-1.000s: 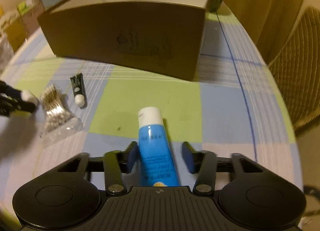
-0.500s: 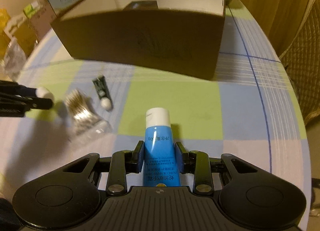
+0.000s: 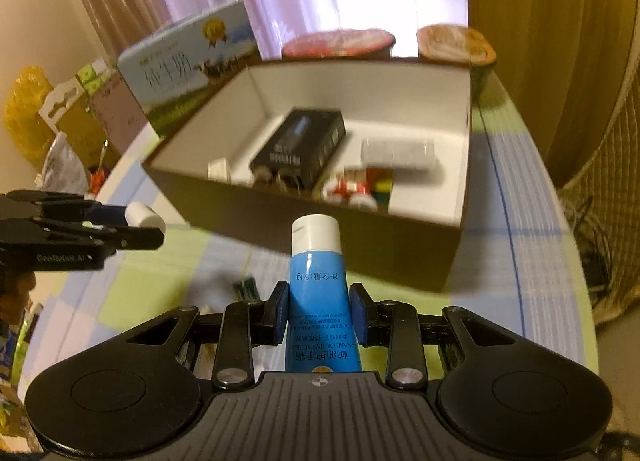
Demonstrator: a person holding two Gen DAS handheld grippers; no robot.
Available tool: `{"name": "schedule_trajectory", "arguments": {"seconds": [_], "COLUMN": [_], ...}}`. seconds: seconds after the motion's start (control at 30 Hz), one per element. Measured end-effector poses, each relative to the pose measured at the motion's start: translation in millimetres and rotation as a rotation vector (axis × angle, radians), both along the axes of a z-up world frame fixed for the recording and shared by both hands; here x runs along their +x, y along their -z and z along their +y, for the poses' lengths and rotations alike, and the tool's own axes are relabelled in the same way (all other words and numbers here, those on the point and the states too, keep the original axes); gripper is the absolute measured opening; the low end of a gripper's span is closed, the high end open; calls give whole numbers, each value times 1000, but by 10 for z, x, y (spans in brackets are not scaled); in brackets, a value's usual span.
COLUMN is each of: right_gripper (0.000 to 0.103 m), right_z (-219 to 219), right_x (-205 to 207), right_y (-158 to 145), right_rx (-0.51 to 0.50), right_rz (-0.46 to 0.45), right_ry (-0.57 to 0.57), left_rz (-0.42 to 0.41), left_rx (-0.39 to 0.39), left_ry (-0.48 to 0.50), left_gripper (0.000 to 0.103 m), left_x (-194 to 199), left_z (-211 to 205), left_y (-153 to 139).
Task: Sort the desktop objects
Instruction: 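Carry the pill bottle and blue tube over the brown box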
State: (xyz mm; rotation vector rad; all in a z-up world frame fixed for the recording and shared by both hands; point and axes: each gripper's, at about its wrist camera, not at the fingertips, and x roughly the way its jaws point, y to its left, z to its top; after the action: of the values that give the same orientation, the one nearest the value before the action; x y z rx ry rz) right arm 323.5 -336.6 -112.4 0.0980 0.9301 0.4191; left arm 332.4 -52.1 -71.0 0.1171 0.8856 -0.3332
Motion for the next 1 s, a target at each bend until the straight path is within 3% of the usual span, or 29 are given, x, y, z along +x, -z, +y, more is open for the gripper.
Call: {"name": "schedule_trajectory", "arguments": {"seconds": [0.37, 0.63, 1.0], "right_gripper": [29, 29, 29], "right_z": [10, -46, -49], "right_x": [754, 1243, 1503], "right_y": [-324, -173, 44], "right_rx": [-40, -56, -79], "right_rz": [-132, -108, -84], "right_ry": [68, 135, 159], "left_rz": [-58, -46, -8], "left_rx": [24, 48, 66], "left_ry": [-18, -55, -77], "left_gripper": [41, 41, 41], "left_x": [625, 1019, 1294], "left_z": [-74, -98, -96], "left_y": [-293, -267, -85]}}
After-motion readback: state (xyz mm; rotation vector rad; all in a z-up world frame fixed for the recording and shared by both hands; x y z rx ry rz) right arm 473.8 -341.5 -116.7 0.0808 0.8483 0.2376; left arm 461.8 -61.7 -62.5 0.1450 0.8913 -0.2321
